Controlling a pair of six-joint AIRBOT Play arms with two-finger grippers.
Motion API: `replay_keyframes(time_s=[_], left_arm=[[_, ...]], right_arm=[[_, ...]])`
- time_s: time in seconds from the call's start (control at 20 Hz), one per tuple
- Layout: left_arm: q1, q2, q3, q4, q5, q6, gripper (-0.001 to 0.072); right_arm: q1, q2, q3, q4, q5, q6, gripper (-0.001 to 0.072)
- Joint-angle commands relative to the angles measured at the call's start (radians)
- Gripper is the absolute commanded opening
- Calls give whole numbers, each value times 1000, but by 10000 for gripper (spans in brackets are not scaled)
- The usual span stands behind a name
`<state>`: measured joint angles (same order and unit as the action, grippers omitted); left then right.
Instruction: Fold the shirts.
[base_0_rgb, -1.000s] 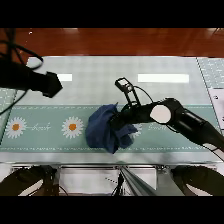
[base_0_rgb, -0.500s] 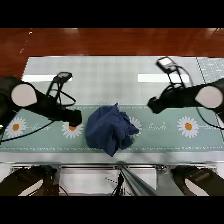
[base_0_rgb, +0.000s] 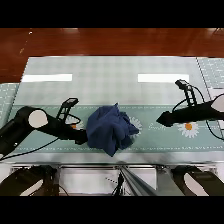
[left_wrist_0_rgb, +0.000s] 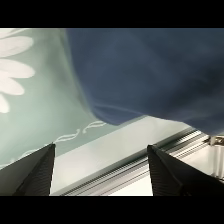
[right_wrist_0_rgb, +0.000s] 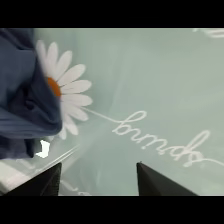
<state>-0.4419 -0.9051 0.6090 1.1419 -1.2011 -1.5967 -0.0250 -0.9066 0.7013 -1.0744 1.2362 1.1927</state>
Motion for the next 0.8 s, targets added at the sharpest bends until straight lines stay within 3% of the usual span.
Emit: replay_keyframes(time_s=[0.0, 0.25, 0.75], left_arm=[[1, 38, -97, -97, 85, 51, 674], [-1, 37, -114, -218, 169, 112, 674], [-47, -14, -114, -305, 278, 119, 671]], right_arm=[[-22, 2, -78, 138, -12, -53, 544], [60, -15, -180, 251, -110, -85, 544], [309, -115, -231, 327, -332, -81, 544]])
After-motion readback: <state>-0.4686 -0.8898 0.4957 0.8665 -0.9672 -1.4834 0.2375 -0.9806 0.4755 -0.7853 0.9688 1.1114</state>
